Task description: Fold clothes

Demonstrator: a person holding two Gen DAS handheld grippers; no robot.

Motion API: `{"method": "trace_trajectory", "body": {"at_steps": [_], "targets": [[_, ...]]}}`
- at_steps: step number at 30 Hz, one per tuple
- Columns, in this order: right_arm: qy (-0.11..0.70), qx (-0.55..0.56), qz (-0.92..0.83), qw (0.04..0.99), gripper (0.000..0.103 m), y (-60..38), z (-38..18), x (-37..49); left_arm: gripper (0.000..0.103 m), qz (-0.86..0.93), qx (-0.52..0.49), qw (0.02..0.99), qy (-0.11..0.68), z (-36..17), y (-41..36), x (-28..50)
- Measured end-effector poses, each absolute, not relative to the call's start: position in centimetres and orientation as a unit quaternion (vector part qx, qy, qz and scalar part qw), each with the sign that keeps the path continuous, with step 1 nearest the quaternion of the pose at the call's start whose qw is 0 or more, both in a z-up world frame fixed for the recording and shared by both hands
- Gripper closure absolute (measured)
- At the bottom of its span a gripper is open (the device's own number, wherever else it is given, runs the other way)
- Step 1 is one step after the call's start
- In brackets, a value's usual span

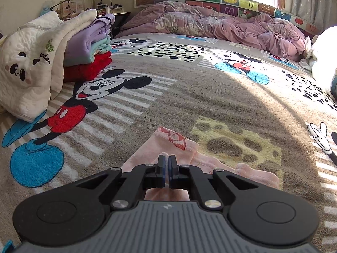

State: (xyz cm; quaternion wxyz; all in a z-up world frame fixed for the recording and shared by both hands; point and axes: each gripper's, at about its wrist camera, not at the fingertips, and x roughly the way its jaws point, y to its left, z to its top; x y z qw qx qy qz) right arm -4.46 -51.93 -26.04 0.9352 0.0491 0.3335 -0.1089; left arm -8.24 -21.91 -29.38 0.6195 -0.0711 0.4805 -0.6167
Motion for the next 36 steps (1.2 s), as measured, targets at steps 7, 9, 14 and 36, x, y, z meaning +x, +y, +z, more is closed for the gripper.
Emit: {"method": "trace_trajectory", "body": {"at_steps": [7,9,14,36], "targets": [[0.326,0.052,-0.132,0.935,0.089,-52.1,-23.9,-4.8,0.060,-0.623,-0.041,0.628,0.464,-28.3,-21.5,-8.6],[0.310,0.054,-0.135,0.939,0.088,-52.2,-22.5,-6.1,0.059,-0.616,-0.043,0.644,0.452,-27.6,-20.7,-8.3],[0.286,0.064,-0.121,0.948,0.088,-50.7,-20.0,-11.7,0.063,-0.573,-0.108,0.695,0.422,-26.3,-17.6,-5.8],[0.283,0.092,-0.107,0.949,0.086,-40.4,-23.6,-21.6,0.074,-0.599,0.106,0.731,0.311,-27.1,-23.8,-13.5]]}}
